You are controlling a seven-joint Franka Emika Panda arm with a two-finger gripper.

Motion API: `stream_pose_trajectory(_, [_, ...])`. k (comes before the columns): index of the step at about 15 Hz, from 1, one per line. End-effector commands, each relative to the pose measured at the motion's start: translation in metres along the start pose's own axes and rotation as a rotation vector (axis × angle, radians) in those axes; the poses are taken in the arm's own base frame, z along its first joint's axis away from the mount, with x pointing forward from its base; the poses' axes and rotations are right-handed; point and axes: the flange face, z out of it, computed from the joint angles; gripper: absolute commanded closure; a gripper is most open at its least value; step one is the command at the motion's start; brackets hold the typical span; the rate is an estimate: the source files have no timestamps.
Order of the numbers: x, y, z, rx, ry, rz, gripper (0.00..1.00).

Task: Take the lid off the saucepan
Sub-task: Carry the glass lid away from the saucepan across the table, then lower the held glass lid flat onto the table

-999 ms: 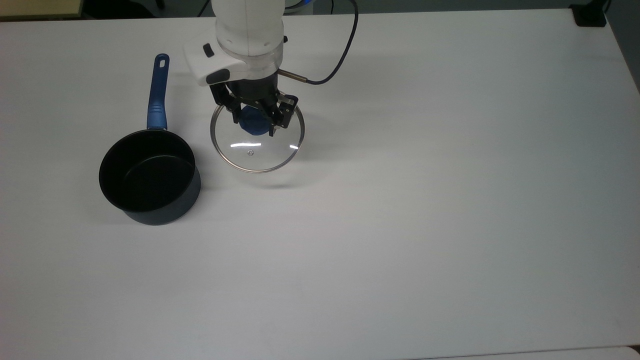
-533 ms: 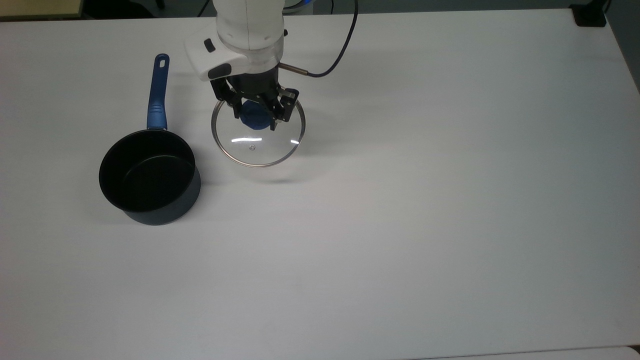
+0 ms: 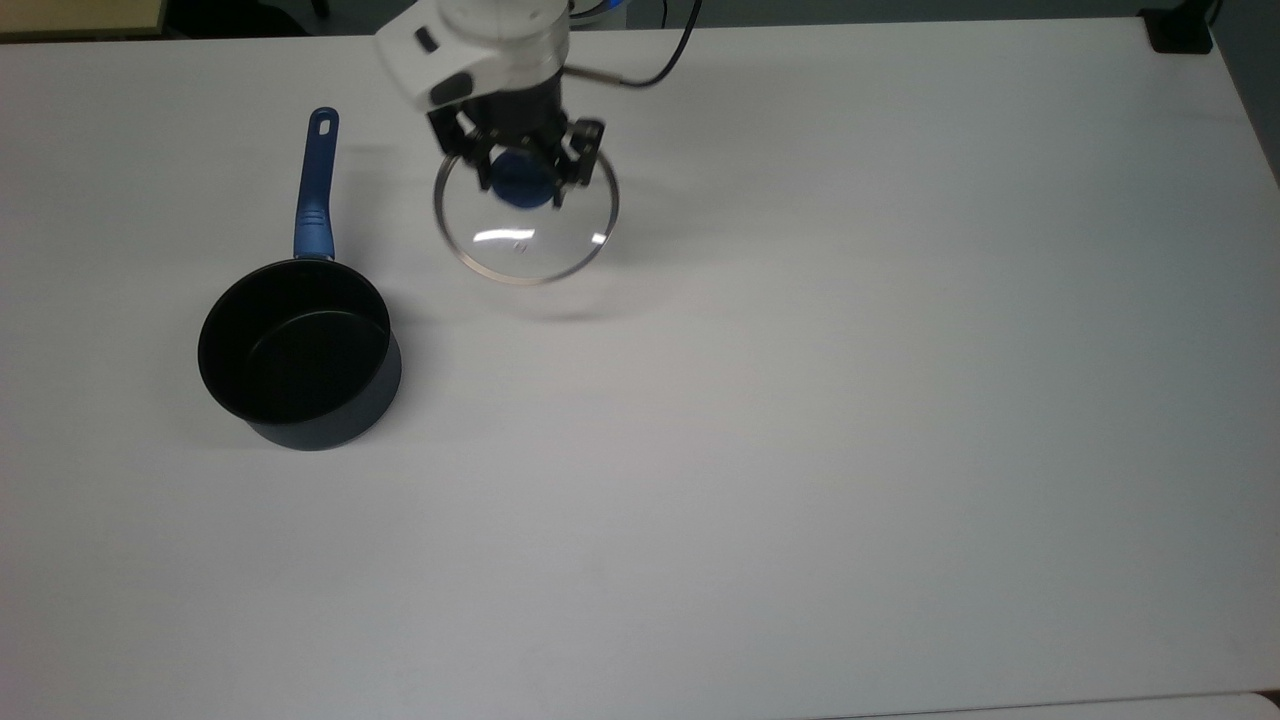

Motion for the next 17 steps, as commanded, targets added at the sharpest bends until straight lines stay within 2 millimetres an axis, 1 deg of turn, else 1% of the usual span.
stream_pose_trajectory(1, [-0.051,-0.027,0.024,0.036,0.002,-0.076,0.61])
stream_pose_trajectory(4, [-0.053,-0.021,0.02,0.039,0.01,-0.065,0.61])
stream_pose_trajectory(5, [-0.053,-0.022,0.021,0.039,0.009,-0.067,0.61])
stream_pose_trajectory(9, [-0.057,-0.036,0.03,0.036,0.005,-0.06,0.61])
stream_pose_trajectory(10, [-0.057,-0.043,0.04,0.034,0.005,-0.046,0.61])
stream_pose_trajectory(11, [-0.053,-0.055,0.057,0.032,0.012,-0.025,0.61])
stream_pose_trajectory(13, [-0.048,-0.069,0.076,0.031,0.032,0.008,0.61])
stream_pose_trajectory(16, [-0.044,-0.073,0.087,0.035,0.041,0.034,0.61])
stream_pose_trajectory(17, [-0.044,-0.076,0.093,0.031,0.034,0.039,0.61])
